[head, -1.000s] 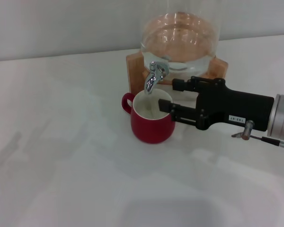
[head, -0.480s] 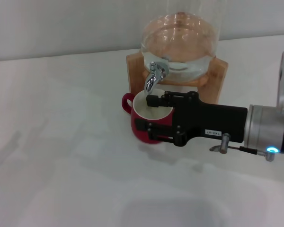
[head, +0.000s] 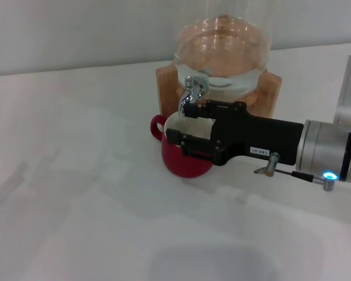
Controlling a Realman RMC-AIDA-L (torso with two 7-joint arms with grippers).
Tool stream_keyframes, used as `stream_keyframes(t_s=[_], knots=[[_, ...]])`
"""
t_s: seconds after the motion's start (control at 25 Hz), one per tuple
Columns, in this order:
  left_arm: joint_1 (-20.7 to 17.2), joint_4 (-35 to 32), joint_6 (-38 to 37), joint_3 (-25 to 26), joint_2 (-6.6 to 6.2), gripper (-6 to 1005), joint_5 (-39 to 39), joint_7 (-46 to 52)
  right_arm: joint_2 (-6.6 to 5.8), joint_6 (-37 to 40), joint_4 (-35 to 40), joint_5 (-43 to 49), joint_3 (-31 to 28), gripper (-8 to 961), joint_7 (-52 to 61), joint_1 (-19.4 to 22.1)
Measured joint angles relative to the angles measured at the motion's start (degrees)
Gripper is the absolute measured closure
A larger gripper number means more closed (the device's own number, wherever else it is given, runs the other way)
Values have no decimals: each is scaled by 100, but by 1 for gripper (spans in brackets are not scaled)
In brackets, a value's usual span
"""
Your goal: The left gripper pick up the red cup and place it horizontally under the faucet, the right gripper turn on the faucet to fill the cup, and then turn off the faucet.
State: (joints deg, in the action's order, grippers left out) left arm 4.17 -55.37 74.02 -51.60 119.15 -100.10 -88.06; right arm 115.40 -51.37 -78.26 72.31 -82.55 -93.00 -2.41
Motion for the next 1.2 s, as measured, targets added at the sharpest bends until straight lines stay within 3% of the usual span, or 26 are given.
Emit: stream_keyframes(t_s=[0.36,1.2], knots=[[5,-6,-9,10,-12,119,19,0,-1,429,-170,-40,175,322,-38,6],[40,-62,18,10,-24,120,150,0,-26,454,-170,-44,-31,322,-42,126]])
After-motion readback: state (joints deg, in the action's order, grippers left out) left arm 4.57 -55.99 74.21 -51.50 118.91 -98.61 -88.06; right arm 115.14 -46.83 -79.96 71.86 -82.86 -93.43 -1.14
